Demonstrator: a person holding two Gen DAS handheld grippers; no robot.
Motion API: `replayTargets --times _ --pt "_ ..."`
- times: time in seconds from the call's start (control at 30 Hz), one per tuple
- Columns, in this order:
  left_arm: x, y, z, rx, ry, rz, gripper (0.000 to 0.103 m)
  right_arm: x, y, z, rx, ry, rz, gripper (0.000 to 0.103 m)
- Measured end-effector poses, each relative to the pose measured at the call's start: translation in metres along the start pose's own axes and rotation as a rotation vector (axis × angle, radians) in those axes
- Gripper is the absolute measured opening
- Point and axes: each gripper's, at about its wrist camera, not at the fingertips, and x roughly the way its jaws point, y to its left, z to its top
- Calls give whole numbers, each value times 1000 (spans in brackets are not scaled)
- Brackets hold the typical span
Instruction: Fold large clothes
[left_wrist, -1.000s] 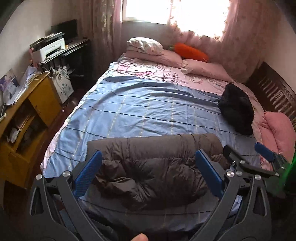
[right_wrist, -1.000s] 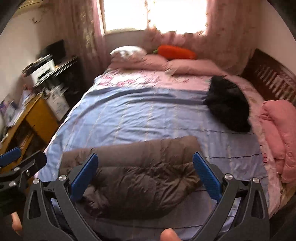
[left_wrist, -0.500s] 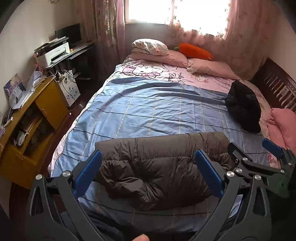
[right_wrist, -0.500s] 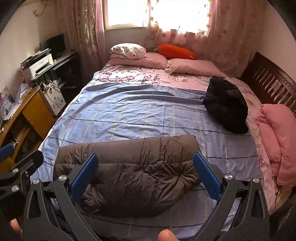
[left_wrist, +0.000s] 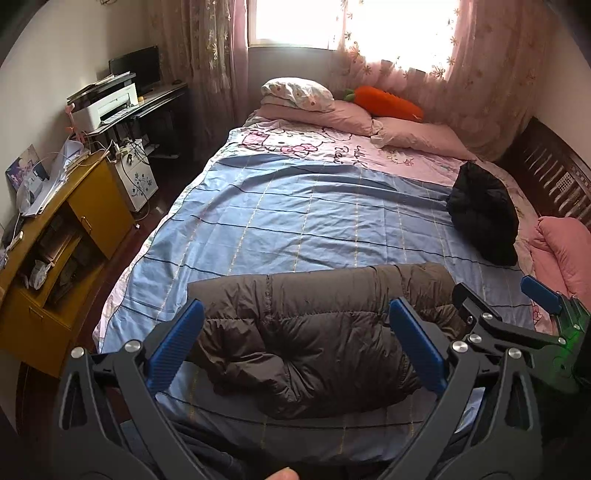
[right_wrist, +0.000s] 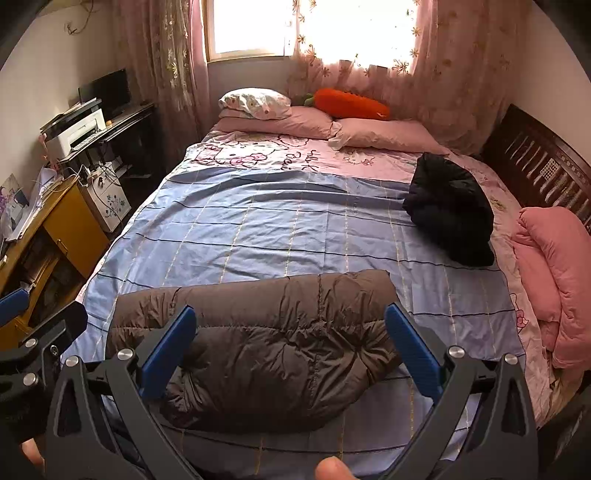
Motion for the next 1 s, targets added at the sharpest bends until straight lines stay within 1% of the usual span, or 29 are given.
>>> replayTargets --times 1.0 --pt "1 0 -1 1 -7 17 101 0 0 0 -2 0 0 102"
